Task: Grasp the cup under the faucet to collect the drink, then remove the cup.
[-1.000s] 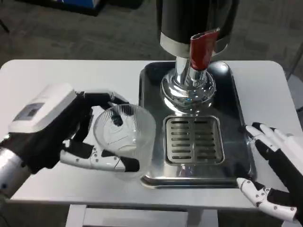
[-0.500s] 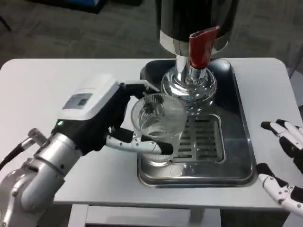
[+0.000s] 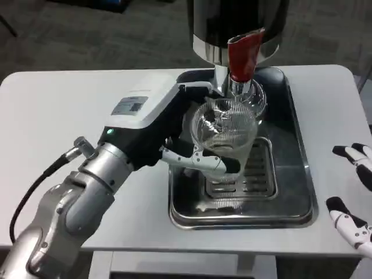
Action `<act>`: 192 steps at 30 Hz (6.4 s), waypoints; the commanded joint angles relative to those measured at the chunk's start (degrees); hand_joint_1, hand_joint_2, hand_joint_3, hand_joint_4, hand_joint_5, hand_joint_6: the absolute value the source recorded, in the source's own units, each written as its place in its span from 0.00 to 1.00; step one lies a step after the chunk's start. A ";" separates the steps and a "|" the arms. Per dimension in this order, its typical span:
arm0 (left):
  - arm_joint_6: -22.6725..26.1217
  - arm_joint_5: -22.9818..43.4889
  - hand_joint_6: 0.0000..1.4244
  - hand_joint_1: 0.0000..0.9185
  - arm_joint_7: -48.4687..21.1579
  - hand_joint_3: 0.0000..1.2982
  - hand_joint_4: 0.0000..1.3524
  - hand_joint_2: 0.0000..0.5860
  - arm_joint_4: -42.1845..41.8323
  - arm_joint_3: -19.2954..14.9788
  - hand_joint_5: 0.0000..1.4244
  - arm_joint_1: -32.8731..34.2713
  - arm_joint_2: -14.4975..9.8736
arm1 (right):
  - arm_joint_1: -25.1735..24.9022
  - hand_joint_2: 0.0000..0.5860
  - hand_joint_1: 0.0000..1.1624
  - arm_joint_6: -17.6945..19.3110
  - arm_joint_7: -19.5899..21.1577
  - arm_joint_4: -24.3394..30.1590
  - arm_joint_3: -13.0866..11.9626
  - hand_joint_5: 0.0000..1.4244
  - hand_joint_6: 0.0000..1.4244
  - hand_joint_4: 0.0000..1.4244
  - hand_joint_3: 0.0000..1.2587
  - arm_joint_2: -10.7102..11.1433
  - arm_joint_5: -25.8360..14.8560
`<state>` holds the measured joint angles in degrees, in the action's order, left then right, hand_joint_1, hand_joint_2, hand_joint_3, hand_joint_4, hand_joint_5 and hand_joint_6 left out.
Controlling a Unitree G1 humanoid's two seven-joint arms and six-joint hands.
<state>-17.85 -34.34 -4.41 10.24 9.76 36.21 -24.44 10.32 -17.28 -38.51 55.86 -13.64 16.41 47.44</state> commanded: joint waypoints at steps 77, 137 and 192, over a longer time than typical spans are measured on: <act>3.16 8.88 0.73 0.19 -2.76 0.25 0.28 0.14 -20.18 -10.51 0.50 -12.36 -5.67 | 1.37 0.87 0.31 -1.88 4.18 0.45 1.28 0.00 0.04 0.00 0.10 2.67 -4.38; 32.51 54.94 0.13 0.00 -29.77 0.18 0.13 0.16 -25.09 -11.03 0.19 10.10 -5.22 | 3.22 0.84 0.30 -3.74 6.10 2.12 1.66 0.00 0.05 0.00 0.08 2.40 -5.30; 20.04 39.88 0.07 0.00 -35.70 0.16 0.12 0.14 -24.14 -4.34 0.16 3.08 -12.01 | 1.38 0.85 0.28 -7.33 6.61 1.45 2.58 0.00 0.05 0.00 0.08 3.60 -10.96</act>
<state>2.57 8.23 -36.62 -15.47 3.35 41.30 -34.21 11.38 -24.00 -32.57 57.05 -11.58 20.27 36.76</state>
